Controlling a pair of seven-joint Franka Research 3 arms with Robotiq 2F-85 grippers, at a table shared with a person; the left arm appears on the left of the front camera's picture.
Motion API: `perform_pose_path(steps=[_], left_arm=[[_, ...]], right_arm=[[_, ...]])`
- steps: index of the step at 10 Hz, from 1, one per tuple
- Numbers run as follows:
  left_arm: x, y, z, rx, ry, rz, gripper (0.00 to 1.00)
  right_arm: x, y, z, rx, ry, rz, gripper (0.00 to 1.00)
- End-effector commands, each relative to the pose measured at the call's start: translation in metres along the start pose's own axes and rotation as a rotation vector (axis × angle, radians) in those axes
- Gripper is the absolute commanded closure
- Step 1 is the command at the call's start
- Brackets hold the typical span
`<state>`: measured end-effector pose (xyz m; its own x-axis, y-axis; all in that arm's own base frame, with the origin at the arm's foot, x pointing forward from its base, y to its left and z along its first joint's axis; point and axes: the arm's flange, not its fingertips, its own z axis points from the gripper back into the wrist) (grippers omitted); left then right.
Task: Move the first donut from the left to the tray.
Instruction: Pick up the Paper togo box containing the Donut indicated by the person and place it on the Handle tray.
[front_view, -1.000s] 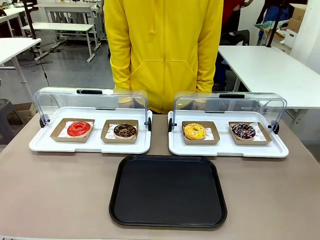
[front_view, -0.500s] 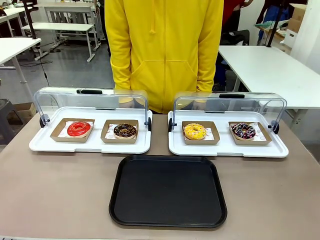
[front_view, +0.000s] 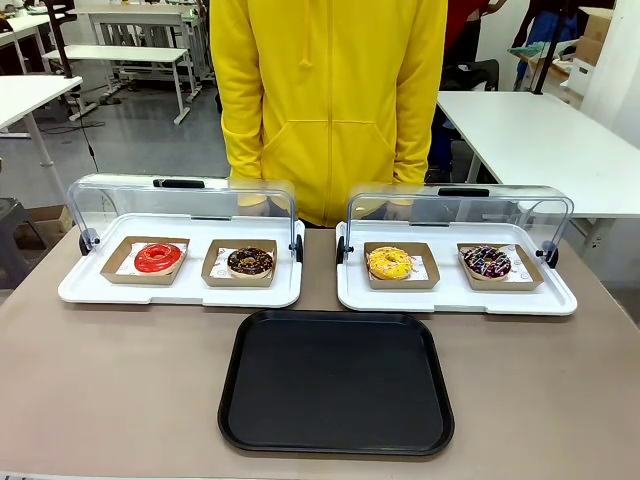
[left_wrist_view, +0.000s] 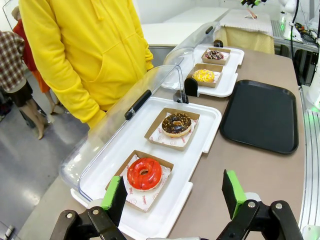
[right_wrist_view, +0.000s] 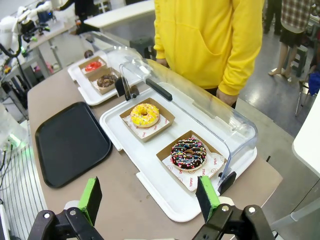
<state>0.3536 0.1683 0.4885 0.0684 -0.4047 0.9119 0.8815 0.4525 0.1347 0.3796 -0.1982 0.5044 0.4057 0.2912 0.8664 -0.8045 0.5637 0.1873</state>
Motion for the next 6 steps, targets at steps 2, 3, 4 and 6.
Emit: perform_pose_path(steps=[2, 3, 4, 6], left_arm=[[-0.0001, 0.0029, -0.0006, 0.006, -0.028, -0.021, 0.00], [-0.0001, 0.0029, -0.0006, 0.006, -0.028, -0.021, 0.00], [-0.0001, 0.0029, -0.0006, 0.006, -0.028, -0.021, 0.00], [-0.0001, 0.0029, -0.0006, 0.006, -0.028, -0.021, 0.00]], right_arm=[[0.0004, -0.0013, -0.0009, 0.001, -0.026, 0.026, 0.00], [0.0004, -0.0013, -0.0009, 0.001, -0.026, 0.026, 0.00], [0.0004, -0.0013, -0.0009, 0.001, -0.026, 0.026, 0.00], [0.0004, -0.0013, -0.0009, 0.001, -0.026, 0.026, 0.00]])
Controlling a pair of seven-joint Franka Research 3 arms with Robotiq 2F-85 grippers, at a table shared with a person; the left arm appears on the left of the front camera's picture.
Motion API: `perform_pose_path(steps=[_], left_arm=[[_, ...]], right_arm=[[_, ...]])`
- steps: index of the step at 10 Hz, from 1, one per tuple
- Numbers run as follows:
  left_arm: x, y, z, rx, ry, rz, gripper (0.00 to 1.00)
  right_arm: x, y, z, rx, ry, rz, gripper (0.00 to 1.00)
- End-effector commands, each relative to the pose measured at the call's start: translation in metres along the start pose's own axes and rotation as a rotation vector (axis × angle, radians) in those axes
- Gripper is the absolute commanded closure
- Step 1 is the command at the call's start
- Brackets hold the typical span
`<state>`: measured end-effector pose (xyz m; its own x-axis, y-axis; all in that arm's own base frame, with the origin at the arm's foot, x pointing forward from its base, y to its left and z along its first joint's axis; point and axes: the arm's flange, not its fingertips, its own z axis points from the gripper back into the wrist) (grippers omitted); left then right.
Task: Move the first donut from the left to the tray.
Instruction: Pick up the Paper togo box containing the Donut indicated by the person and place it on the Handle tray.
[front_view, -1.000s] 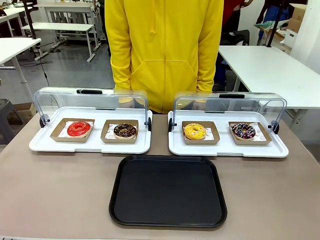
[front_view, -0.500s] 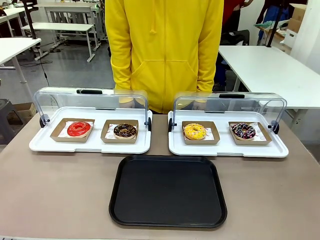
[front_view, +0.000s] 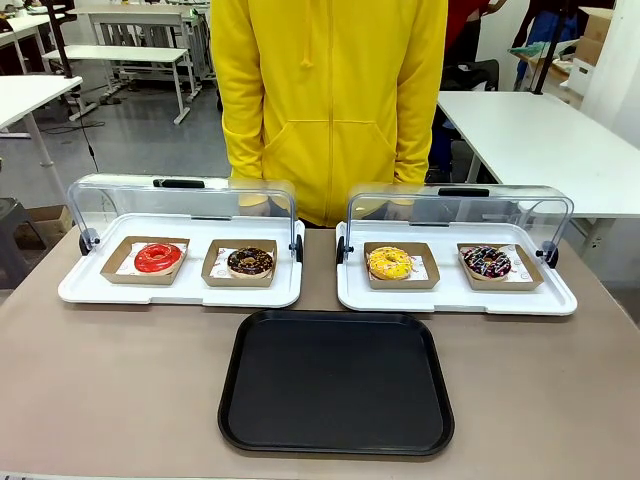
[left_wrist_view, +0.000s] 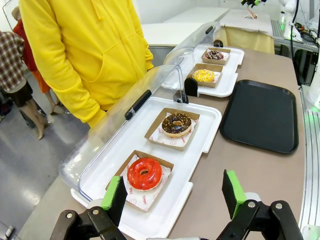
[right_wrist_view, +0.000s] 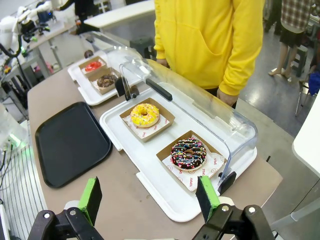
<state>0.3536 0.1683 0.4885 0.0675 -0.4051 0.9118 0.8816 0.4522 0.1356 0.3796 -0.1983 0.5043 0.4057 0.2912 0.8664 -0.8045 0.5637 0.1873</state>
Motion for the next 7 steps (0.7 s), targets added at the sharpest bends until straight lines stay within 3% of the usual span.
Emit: perform_pose_path(steps=[1, 7], left_arm=[[0.0000, 0.0029, -0.0007, 0.006, -0.028, -0.020, 0.00], [0.0000, 0.0029, -0.0007, 0.006, -0.028, -0.020, 0.00]], right_arm=[[0.0005, -0.0013, -0.0009, 0.001, -0.026, 0.026, 0.00], [0.0005, -0.0013, -0.0009, 0.001, -0.026, 0.026, 0.00]])
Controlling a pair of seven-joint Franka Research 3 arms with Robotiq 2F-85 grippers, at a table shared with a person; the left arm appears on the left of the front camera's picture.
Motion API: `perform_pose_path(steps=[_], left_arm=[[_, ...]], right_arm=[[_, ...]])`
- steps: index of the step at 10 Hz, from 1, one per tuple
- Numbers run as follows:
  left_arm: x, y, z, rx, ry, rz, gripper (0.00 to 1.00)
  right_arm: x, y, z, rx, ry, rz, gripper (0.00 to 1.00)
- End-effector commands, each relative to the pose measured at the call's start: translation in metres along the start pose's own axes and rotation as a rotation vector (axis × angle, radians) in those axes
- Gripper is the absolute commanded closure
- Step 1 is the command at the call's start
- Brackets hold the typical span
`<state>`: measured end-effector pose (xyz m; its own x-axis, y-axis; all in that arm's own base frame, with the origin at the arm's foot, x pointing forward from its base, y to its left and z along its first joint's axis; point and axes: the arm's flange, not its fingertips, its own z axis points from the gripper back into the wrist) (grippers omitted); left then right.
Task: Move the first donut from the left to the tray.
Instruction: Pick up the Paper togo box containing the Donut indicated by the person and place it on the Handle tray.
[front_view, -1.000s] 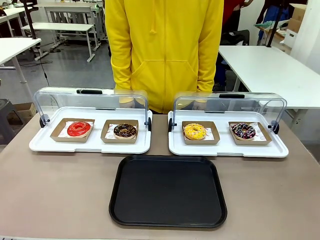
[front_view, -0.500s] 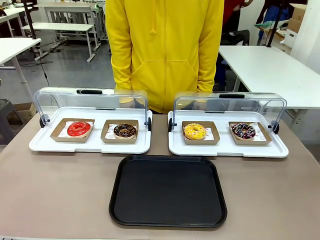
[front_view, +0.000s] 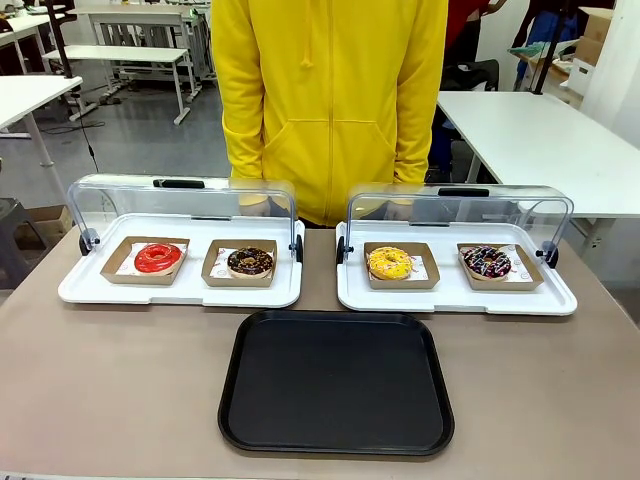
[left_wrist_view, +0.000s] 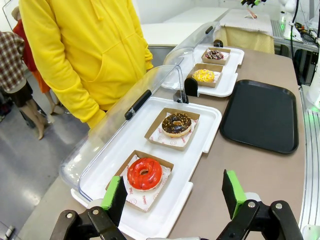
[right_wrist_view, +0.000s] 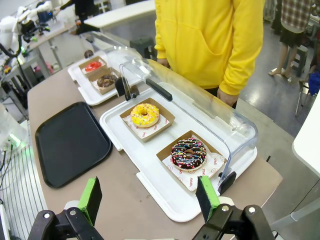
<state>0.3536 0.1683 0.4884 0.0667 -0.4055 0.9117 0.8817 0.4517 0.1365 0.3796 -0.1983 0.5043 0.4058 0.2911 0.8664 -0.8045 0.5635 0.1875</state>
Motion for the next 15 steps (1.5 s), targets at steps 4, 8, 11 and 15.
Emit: perform_pose_path(steps=[4, 8, 11, 15], left_arm=[[0.0000, 0.0029, -0.0006, 0.006, -0.028, -0.019, 0.00], [0.0000, 0.0029, -0.0006, 0.006, -0.028, -0.019, 0.00], [0.0000, 0.0029, -0.0006, 0.006, -0.028, -0.019, 0.00], [0.0000, 0.0029, -0.0006, 0.006, -0.028, -0.019, 0.00]], right_arm=[[0.0005, -0.0012, -0.0009, 0.001, -0.026, 0.026, 0.00], [0.0005, -0.0012, -0.0009, 0.001, -0.026, 0.026, 0.00], [0.0005, -0.0012, -0.0009, 0.001, -0.026, 0.026, 0.00], [0.0005, -0.0012, -0.0009, 0.001, -0.026, 0.026, 0.00]])
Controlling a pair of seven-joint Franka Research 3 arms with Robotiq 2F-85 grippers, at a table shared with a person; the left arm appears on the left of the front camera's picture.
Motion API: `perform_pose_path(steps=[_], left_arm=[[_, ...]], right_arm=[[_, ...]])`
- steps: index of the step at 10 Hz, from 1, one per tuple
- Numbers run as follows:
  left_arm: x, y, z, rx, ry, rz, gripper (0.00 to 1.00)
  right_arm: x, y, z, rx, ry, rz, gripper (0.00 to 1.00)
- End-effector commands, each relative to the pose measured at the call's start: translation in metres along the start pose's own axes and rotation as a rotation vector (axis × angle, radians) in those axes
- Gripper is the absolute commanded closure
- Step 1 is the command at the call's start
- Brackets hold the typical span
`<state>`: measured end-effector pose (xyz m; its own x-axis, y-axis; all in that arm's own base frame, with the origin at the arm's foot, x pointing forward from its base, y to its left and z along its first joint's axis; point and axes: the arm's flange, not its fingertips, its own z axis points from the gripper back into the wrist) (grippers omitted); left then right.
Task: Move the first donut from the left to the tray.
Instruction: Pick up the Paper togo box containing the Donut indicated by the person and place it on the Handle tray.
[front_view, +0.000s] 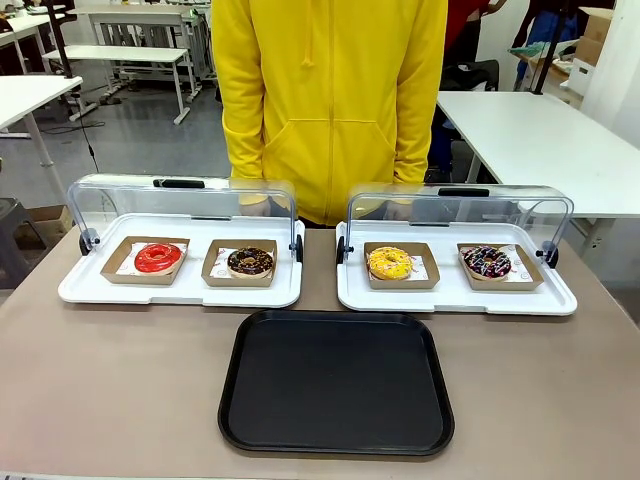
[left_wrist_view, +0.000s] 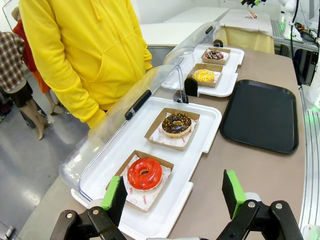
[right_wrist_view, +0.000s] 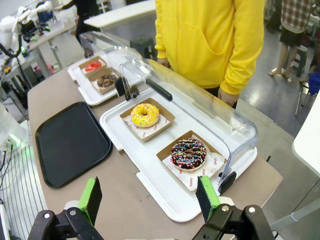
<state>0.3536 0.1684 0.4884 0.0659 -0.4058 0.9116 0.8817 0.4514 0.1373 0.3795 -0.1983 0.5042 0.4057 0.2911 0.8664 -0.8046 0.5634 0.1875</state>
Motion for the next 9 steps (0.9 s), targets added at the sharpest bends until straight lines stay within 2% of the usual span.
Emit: perform_pose_path(steps=[1, 9], left_arm=[[0.0001, 0.0028, -0.0007, 0.006, -0.028, -0.018, 0.00], [0.0001, 0.0028, -0.0007, 0.006, -0.028, -0.018, 0.00]], right_arm=[[0.0006, -0.0013, -0.0010, 0.001, -0.026, 0.026, 0.00], [0.0006, -0.0013, -0.0010, 0.001, -0.026, 0.026, 0.00]])
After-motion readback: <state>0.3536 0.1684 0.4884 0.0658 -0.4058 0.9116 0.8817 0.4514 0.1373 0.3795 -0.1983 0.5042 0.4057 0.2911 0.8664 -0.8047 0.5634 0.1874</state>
